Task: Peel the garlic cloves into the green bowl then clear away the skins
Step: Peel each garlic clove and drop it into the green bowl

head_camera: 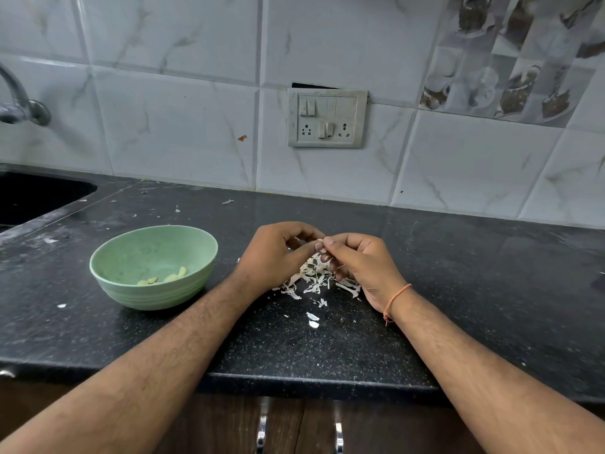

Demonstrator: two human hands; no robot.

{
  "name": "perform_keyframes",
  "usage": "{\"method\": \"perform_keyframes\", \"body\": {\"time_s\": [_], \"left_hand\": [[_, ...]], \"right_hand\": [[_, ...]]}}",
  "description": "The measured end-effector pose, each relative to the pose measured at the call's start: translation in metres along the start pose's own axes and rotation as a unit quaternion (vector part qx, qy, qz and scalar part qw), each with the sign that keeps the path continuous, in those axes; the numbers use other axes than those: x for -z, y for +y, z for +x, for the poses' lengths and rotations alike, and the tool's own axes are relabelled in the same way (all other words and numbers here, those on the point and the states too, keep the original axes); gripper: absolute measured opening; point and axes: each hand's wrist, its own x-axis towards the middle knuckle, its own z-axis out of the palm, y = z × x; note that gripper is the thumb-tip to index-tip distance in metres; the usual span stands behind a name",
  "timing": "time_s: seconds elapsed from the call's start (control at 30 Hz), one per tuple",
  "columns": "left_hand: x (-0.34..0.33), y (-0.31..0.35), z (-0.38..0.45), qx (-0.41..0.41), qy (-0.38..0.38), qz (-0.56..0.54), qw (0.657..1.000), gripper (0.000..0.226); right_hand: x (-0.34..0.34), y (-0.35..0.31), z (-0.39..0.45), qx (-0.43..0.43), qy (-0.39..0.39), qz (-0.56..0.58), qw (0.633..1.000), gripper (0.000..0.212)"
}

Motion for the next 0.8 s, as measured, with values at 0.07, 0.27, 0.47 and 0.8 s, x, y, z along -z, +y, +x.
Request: {"method": "perform_keyframes", "body": {"time_s": [0.07, 0.27, 0.47, 0.8], "left_hand": [[-0.0004, -0.0001, 0.0002, 0.023, 0.007, -0.015, 1.000, 0.008], [-0.0003, -0.0027, 0.0016, 0.063, 0.029, -0.049, 0.996, 0.007], [0.0000, -0.0024, 0.0019, 0.090, 0.032, -0.077, 0.993, 0.011], [-0.0003, -0.0077, 0.0031, 0.092, 0.013, -0.065, 0.994, 0.015]], "right_hand": [[-0.0014, -0.0010, 0.0002, 0.026, 0.010, -0.030, 0.999, 0.016], [0.0022, 0.0068, 0.0053, 0.076, 0.020, -0.158, 0.984, 0.005], [0.0041, 0.0029, 0.0022, 0.148, 0.073, -0.284, 0.944, 0.008], [0.0038, -0.0006, 0.0002, 0.217, 0.091, -0.318, 0.919, 0.021]]}}
